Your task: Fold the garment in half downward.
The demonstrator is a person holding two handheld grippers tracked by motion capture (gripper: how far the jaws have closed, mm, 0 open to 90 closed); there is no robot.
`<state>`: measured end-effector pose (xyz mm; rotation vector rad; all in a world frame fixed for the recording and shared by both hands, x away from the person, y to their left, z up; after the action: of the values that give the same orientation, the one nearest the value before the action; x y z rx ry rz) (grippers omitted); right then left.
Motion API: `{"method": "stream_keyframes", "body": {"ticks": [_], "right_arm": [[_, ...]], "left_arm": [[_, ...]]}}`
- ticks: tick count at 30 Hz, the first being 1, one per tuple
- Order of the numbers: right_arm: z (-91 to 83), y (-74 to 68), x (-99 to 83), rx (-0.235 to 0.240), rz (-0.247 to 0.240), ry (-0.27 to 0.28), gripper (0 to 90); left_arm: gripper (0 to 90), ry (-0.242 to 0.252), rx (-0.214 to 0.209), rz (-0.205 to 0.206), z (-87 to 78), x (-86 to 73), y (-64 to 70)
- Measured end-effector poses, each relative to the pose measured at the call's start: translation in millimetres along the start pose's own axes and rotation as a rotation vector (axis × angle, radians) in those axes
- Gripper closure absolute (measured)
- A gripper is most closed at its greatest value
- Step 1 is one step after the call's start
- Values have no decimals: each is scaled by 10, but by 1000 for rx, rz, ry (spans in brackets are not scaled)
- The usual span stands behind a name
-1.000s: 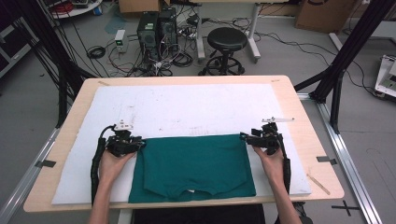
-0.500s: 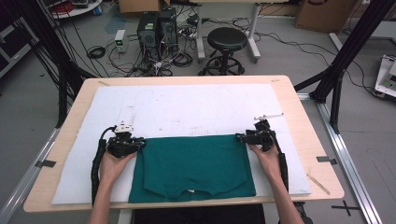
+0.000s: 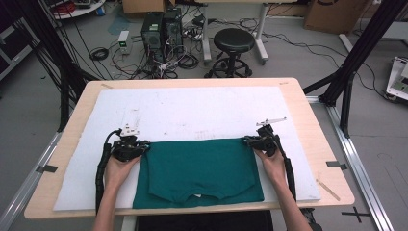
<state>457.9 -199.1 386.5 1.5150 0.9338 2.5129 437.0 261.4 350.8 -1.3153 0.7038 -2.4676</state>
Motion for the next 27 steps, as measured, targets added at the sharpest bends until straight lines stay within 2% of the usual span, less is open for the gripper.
{"method": "stream_keyframes", "body": {"ticks": [5,8,10,16,18,21,27], "right_arm": [[16,27,32,-34,11,14,799],[22,87,73,-50,35,17,798],[36,115,113,-61,42,13,797],[108,203,299,-130,56,21,795],[132,245,351,-137,74,24,794],[154,298,406,-144,84,26,792],[176,380,464,-133,105,29,792]], "left_arm": [[828,-6,34,0,85,134,3],[828,-4,23,-23,145,215,-28],[828,-6,32,-29,188,282,-39],[828,-17,64,-37,324,494,-92],[828,-3,71,-36,366,529,-107],[828,4,55,-58,402,570,-150],[827,2,71,-54,464,658,-177]]}}
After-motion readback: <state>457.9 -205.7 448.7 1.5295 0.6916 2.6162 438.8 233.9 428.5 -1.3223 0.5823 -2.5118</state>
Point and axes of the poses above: each handheld gripper's, and its own axes: z roughly forward along the jaws, x roughly out of its top, y roughly to its right, the point moved 1 cm from there along z, roughly forward along the jaws, and after that the axes turned 12 degrees about -y, right-handed, at the moved point
